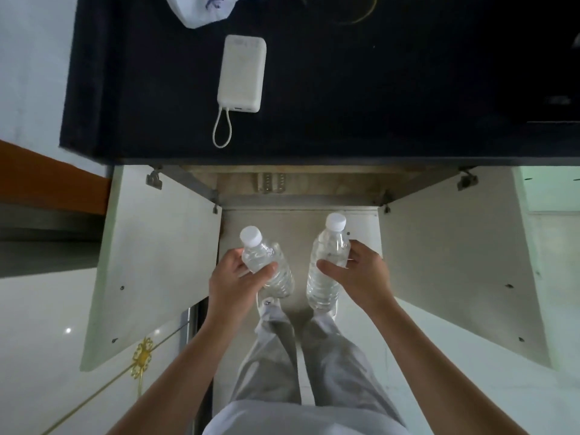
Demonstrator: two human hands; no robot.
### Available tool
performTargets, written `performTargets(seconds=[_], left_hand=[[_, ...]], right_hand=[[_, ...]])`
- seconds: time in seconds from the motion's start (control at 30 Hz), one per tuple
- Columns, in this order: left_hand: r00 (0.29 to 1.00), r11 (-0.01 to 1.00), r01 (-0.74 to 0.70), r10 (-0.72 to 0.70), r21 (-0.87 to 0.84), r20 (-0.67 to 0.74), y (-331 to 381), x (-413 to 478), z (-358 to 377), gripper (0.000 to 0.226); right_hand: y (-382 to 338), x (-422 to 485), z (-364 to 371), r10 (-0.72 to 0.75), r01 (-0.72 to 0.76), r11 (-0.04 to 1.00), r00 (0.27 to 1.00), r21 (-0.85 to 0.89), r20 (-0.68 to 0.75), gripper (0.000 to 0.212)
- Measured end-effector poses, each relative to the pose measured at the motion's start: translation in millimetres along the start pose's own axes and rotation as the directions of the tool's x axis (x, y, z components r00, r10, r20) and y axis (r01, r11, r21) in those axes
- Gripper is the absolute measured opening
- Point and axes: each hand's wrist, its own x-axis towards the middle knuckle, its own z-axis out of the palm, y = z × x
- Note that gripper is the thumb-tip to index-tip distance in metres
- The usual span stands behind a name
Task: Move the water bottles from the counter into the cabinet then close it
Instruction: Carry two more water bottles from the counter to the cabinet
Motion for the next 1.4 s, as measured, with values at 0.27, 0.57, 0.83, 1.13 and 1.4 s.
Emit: performTargets(seconds=[0.27, 0.57, 0.83, 1.13, 1.4], left_hand=[[1.0, 0.997, -0.019, 0.019, -0.068, 0.006, -85, 106, 68, 0.048], [0.99, 0.986, -0.142, 0.142, 0.086, 0.01, -190, 265, 142, 0.044], [0.935, 0.932, -0.345, 0.332, 0.107, 0.121, -205, 385, 183, 0.067], [0.956, 0.948, -0.276, 0.254, 0.157, 0.148, -189, 420, 195, 0.028], [0.967, 0.954, -0.202, 0.158, 0.223, 0.199, -195, 479, 229, 0.027]], right_hand=[[60, 119, 72, -0.067, 0.068, 0.998, 0.997, 0.009, -0.039, 0.041], [156, 276, 163, -0.162, 0.174, 0.982, 0.976, 0.078, -0.143, 0.036], [175, 391, 178, -0.343, 0.341, 0.939, 0.937, -0.034, -0.061, 0.039], [178, 413, 181, -0.244, 0.244, 0.97, 0.97, -0.006, -0.016, 0.026], [190, 490, 204, -0.095, 0.101, 0.99, 0.993, 0.096, -0.063, 0.036]])
